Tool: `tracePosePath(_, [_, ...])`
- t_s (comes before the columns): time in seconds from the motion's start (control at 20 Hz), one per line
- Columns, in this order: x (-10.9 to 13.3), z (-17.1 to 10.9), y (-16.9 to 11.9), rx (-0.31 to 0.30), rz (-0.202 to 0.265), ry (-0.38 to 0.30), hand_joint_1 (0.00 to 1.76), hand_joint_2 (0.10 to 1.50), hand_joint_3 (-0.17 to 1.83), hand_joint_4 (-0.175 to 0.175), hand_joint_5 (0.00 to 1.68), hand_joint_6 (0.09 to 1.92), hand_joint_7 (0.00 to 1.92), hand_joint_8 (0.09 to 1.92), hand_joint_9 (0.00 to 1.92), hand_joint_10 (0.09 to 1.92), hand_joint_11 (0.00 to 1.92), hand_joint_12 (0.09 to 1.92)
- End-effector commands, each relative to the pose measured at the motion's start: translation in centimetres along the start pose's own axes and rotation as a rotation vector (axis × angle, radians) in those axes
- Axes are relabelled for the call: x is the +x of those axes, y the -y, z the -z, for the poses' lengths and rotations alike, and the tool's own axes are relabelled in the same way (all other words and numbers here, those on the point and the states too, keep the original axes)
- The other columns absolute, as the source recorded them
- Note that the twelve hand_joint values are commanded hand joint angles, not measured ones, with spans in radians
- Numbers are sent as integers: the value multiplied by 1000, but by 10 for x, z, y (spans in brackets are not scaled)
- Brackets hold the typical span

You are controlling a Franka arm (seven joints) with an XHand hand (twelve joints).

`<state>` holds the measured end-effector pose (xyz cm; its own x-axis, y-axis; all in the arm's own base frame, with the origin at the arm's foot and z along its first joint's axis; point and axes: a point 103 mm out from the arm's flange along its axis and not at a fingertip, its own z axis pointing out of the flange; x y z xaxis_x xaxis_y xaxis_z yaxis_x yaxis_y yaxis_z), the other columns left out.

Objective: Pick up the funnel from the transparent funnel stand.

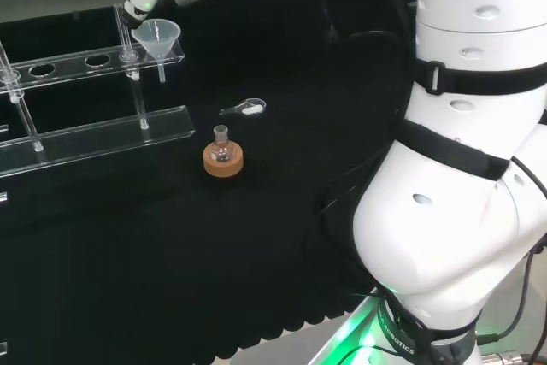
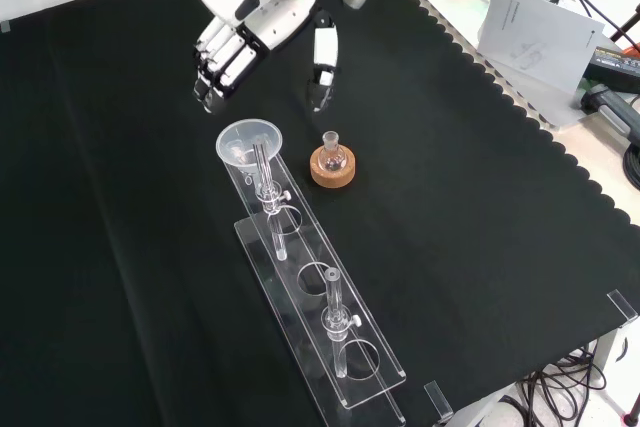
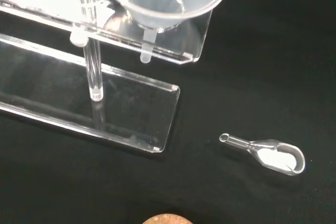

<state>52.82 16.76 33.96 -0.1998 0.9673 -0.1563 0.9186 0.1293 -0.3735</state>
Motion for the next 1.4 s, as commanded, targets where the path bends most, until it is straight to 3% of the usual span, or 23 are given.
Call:
tracePosePath(0.05, [8,-12,-12,46,28,9,443,769,189,-14,40,87,0,263,31,843,178,1514])
tracePosePath(0.4, [12,-26,-25,90,33,-13,448,756,174,-16,0,87,0,182,0,827,173,1520])
tracePosePath(0.9, [-3,-41,-42,167,77,-27,451,748,166,-22,0,87,0,173,0,811,168,1525])
tracePosePath(1.15, [-6,-46,-46,172,72,-24,446,747,162,-23,0,87,0,184,0,822,172,1528])
tracePosePath(1.35, [0,-47,-49,165,74,-8,452,749,162,-23,0,87,0,190,0,826,174,1529])
tracePosePath(1.4, [24,-41,-50,167,62,23,458,751,162,-23,0,87,0,192,0,827,174,1530])
